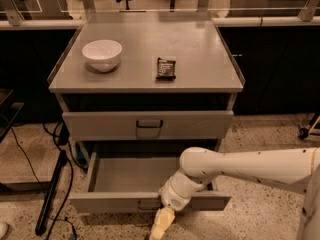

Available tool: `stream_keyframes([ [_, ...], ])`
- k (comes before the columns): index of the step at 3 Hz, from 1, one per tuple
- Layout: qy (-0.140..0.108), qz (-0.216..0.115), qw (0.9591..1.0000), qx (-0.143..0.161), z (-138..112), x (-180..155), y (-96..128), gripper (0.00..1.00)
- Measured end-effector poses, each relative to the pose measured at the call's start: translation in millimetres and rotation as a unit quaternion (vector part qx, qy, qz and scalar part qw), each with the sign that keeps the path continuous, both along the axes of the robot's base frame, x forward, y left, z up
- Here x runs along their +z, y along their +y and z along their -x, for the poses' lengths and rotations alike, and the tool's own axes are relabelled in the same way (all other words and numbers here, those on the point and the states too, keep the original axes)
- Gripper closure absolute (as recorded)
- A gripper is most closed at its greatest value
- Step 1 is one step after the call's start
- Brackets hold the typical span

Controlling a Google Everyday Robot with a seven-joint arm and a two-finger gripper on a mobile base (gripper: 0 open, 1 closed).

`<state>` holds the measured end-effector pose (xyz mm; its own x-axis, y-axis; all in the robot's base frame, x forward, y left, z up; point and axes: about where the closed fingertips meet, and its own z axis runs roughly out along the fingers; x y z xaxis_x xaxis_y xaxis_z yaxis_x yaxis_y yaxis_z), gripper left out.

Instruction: Open middle drawer

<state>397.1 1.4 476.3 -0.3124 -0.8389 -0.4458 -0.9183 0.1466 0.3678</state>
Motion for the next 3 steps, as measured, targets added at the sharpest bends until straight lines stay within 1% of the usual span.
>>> stream_keyframes([
  [1,-0.017,0.003,0.9998,0.005,-26,3,2,0.0],
  [2,-0.019,0.009,0.9998,0.006,-43,-3,3,0.0],
  [3,0.011,0.023,0.9996,0.008,-51,-29,1,0.0],
])
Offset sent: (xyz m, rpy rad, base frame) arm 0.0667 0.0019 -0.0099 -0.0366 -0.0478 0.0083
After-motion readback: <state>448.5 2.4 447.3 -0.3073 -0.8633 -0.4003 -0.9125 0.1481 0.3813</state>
